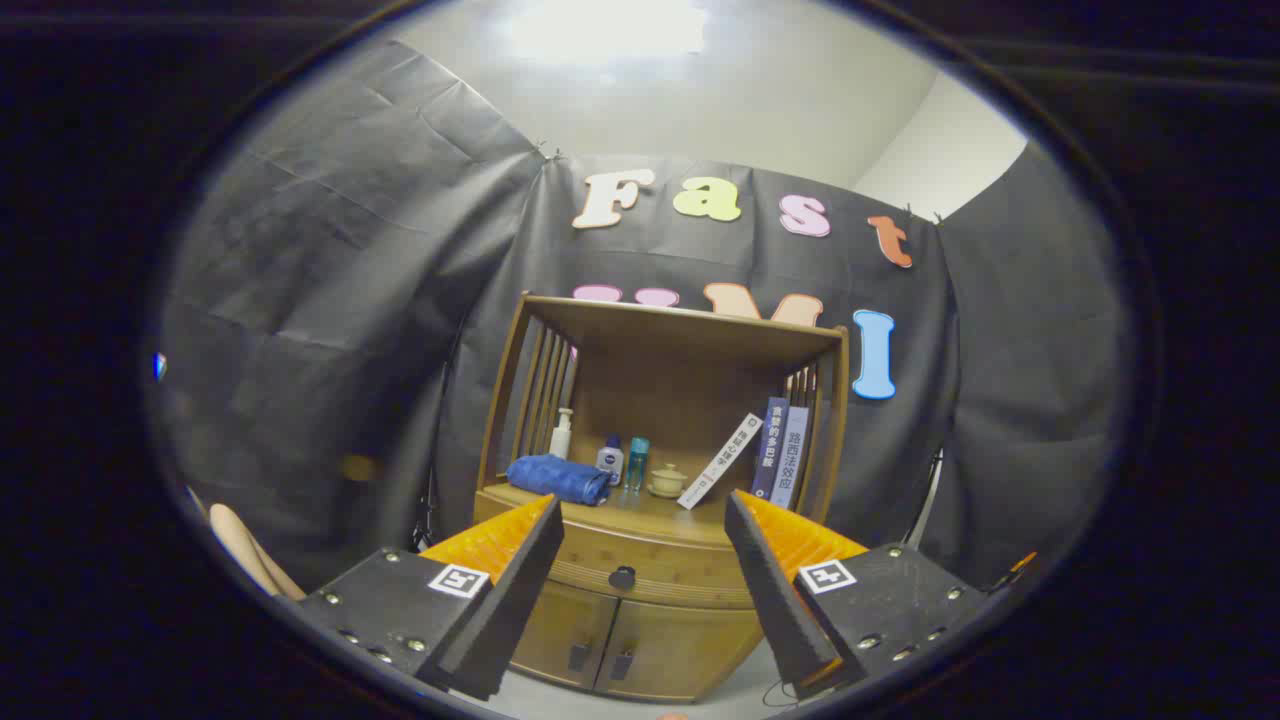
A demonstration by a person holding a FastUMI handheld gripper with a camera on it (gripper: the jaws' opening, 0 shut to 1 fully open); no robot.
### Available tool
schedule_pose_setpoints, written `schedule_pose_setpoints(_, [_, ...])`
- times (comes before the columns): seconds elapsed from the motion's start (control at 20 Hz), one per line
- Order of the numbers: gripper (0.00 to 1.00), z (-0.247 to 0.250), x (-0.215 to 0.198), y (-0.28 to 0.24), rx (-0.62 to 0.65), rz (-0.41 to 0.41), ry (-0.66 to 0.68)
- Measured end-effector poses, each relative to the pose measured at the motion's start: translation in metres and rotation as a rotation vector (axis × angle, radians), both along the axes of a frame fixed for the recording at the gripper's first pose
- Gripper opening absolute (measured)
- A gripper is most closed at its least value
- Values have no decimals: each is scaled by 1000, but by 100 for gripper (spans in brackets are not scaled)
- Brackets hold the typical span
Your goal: Pull open the drawer, take out the items inside it, and place them on the countertop above the cabinet.
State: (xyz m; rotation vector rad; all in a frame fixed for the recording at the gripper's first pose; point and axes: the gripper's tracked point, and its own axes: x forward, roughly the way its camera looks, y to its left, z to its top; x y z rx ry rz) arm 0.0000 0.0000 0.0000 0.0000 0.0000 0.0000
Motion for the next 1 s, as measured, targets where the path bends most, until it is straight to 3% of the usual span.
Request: schedule_pose_setpoints(1.0, [97, -33, 3, -2, 79, -24, 71])
